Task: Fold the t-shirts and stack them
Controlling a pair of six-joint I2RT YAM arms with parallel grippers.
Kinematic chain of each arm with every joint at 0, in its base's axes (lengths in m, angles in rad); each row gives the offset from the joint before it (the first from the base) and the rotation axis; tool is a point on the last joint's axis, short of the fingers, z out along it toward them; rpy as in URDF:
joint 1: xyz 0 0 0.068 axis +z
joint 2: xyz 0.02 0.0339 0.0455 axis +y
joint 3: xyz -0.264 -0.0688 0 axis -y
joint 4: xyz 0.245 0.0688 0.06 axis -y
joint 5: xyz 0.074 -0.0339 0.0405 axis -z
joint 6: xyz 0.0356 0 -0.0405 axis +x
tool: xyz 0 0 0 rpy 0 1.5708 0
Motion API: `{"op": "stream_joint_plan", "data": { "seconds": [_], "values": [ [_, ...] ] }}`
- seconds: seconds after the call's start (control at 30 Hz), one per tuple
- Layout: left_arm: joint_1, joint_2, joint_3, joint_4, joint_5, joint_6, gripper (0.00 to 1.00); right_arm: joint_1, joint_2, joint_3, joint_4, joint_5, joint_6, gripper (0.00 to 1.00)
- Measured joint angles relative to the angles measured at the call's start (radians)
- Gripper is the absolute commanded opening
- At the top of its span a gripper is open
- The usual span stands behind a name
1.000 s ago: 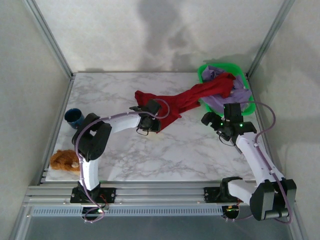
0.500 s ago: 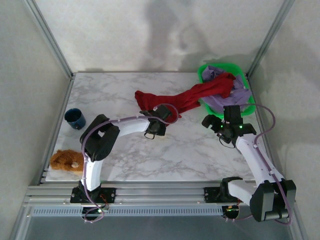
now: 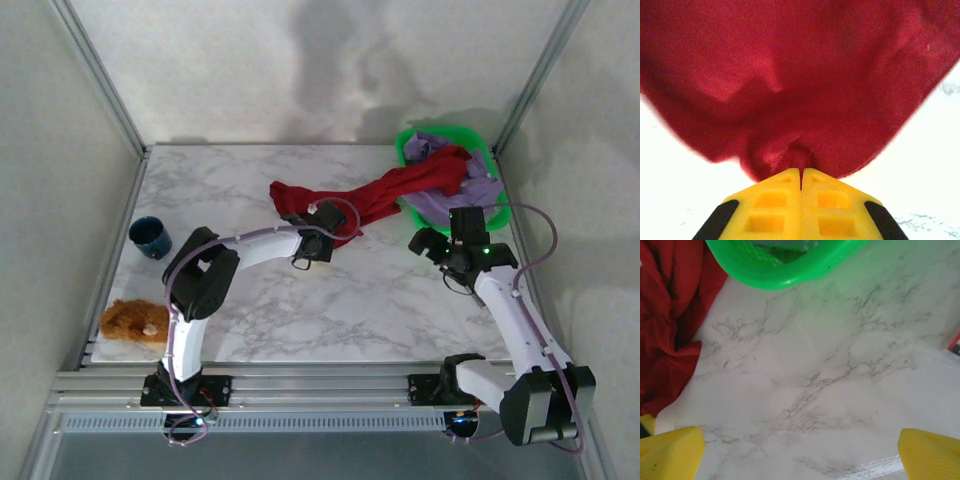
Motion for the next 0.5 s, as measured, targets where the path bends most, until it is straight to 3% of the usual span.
{"op": "stream_joint_plan", "data": {
  "seconds": [0.2, 0.37, 0.5],
  "values": [
    [0.124, -0.322, -0.019, 0.015, -0.097, 0.013, 0.0, 0.0, 0.006, 0.062, -0.016, 0.052, -0.004, 0.99],
    [0.316, -0.62, -0.079, 0.08, -0.155, 0.017, 0.0, 0.0, 0.052, 0.1, -0.009, 0.067, -0.003, 0.99],
    [0.476, -0.729, -0.18, 0.084, -0.117, 0.024, 0.0, 0.003, 0.103, 0.105, 0.0, 0.066, 0.001, 0.99]
  ]
}}
